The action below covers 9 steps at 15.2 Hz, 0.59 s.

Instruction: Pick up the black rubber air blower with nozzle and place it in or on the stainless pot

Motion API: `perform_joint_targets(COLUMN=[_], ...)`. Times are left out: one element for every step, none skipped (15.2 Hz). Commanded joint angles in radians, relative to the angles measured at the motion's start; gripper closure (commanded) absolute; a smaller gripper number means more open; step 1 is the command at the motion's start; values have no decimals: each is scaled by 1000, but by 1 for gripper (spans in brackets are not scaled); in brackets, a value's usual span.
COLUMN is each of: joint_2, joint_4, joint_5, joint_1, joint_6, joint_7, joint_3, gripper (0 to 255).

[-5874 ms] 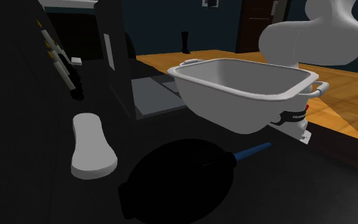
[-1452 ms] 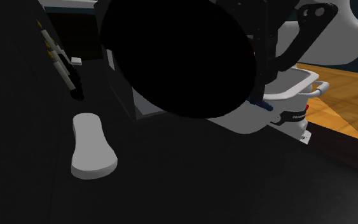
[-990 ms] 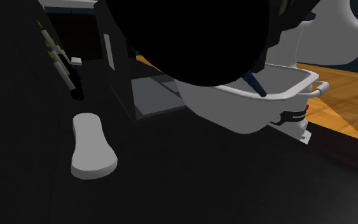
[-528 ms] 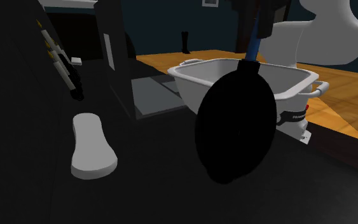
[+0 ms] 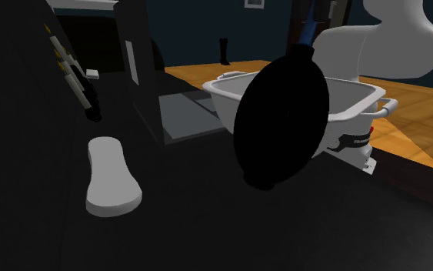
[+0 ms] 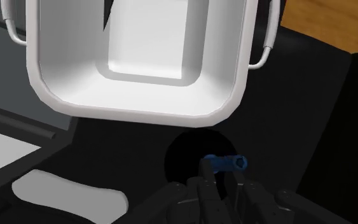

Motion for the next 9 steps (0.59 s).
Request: perform_joint_targets(joint_2=[-75,-113,-152,-191,-230,-269,-308,-347,-386], joint_4=[-56,-85,-114,-141,-168,-193,-217,-239,-261], joint_5=[-3,-7,-12,-17,-23,-30,-37,-45,-54], joint_1=[-3,-6,-9,-13,-16,-20,-25,-29,-34], joint_6=[-21,-30,-40,-52,-65,-79,-94,-111,-129], joint_7=[-15,-24,-34,-44,-54,-65,-75,-86,-96], joint_3=[-12,-20,-28,-37,-46,-55,-65,-74,-84], gripper=[255,255,255,255,255,255,255,255,255])
